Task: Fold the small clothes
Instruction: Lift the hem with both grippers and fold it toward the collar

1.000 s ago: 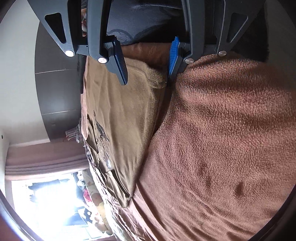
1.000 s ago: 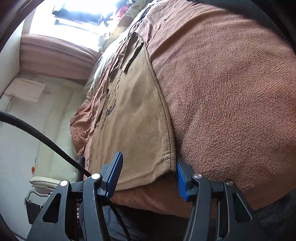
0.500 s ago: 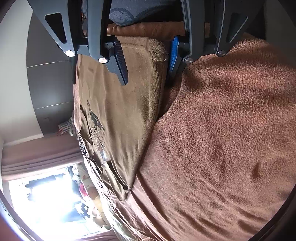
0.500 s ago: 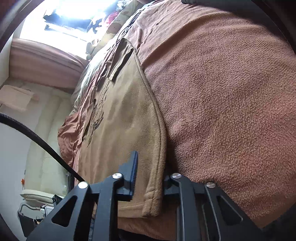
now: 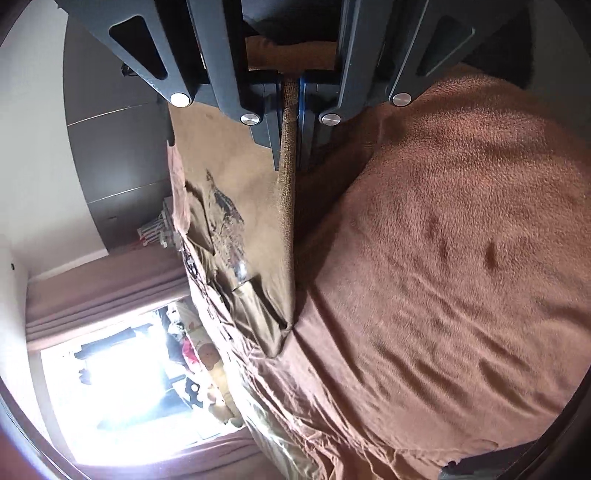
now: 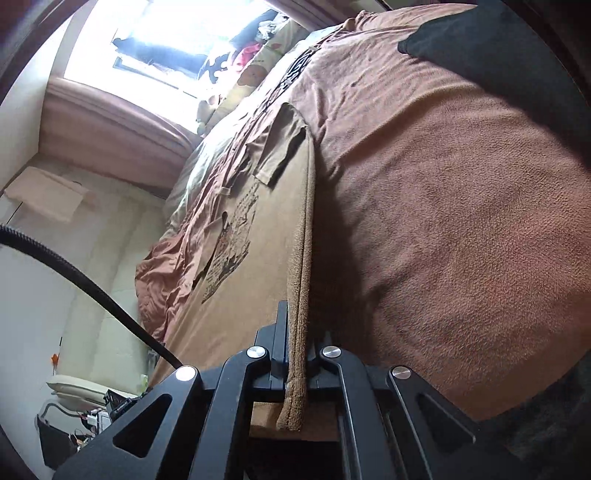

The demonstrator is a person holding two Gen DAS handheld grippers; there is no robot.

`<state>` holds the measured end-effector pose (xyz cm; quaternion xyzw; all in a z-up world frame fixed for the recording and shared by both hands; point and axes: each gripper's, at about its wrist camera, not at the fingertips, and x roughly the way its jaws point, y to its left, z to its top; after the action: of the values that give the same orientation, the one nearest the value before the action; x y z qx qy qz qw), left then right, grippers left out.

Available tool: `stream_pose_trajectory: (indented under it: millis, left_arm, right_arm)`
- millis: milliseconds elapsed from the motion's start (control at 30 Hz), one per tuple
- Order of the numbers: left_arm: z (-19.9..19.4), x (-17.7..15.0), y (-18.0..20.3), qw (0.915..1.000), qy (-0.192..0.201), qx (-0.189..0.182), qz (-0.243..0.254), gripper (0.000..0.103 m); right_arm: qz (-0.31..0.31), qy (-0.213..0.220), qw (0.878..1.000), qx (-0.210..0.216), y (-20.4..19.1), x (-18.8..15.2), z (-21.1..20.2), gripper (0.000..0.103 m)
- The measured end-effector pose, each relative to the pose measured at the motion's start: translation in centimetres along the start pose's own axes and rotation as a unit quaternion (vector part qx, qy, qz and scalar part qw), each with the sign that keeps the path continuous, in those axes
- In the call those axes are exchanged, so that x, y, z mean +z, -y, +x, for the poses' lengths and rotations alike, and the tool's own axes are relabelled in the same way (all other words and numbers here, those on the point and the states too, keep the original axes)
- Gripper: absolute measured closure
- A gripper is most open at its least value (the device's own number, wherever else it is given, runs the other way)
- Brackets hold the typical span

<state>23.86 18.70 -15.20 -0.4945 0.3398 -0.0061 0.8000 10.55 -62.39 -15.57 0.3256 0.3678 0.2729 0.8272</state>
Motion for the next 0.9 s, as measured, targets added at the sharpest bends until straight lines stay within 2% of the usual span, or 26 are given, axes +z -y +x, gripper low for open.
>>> stream_pose_trajectory:
  millis: [167, 367, 900]
  left_arm:
    - [-3.0, 0.5, 0.9, 0.9991, 0.023, -0.035, 0.008, 0.098]
    - [-6.7, 0.5, 1.2, 0.9967, 0.041, -0.070, 0.012, 0.098]
    - [-17.0, -3.6, 2.4, 0.9868, 0.084, -0.135, 0.031, 0.098]
  right_arm:
    - [-0.016, 0.010, 1.000, 0.020, -1.8, -1.8, -2.9, 0.103]
    - [-0.023, 0.019, 0.999, 0.040, -1.5, -3.4, -5.8, 0.103]
    - [-0.062, 0.036, 0.995, 0.067, -3.6, -9.0, -12.8, 0.103]
